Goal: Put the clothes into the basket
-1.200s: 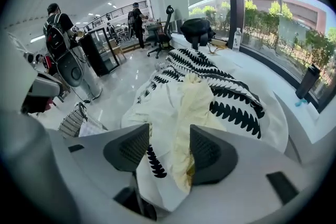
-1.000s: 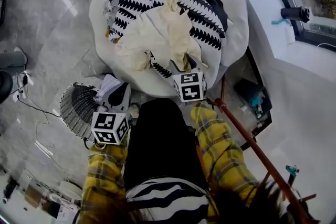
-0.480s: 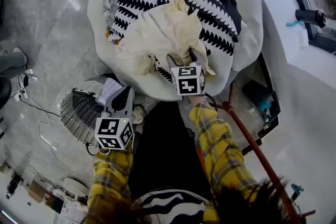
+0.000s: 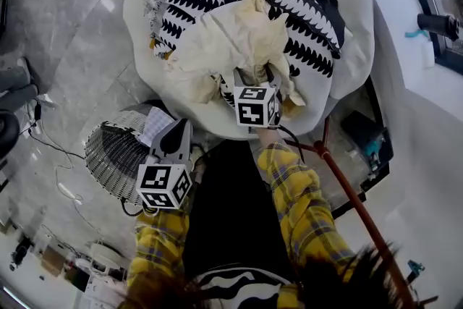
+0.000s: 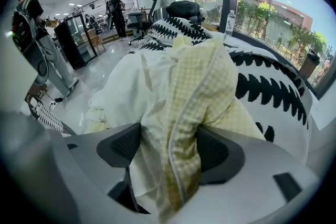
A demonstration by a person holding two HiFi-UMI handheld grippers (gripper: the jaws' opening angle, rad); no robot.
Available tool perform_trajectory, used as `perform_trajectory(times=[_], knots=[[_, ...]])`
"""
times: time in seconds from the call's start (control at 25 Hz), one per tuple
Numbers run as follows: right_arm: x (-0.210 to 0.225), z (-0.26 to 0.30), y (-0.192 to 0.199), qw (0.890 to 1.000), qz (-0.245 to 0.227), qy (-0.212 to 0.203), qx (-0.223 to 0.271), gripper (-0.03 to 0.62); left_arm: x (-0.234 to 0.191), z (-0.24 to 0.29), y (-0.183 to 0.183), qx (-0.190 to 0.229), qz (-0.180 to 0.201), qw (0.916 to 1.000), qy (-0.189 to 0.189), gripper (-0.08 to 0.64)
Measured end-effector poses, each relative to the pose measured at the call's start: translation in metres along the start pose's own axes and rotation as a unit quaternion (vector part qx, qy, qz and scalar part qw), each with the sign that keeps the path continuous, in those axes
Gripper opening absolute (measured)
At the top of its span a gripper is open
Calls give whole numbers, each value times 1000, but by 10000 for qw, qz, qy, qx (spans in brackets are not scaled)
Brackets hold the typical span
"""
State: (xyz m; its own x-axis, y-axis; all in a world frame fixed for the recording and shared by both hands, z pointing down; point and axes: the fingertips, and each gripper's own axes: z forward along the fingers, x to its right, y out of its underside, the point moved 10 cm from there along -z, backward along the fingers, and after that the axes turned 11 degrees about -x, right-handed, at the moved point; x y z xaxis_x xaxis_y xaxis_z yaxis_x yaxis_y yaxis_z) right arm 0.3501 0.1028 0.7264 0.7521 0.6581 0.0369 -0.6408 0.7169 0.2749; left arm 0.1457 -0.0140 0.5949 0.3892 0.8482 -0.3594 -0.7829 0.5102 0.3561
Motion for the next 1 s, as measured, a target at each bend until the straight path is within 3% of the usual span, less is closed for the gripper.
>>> perform_trajectory(times=[0.08,0.28,0.36,1.0], knots=[[2,5,-2,9999,28,142,-84,331,1,-2,-2,31,31,10000,4,20],[-5,-5,-2,9998,-56,174,-100,143,-7,-12,-2,84,34,10000,-39,20],[-7,-11,1,9998,-137,157,-61,105,-8,-18,-1,133,16,9999,-43,20],[-42,-141,0,9918,-525,-241,1144,74,-2,-93,9,653,268,9973,-198,20]])
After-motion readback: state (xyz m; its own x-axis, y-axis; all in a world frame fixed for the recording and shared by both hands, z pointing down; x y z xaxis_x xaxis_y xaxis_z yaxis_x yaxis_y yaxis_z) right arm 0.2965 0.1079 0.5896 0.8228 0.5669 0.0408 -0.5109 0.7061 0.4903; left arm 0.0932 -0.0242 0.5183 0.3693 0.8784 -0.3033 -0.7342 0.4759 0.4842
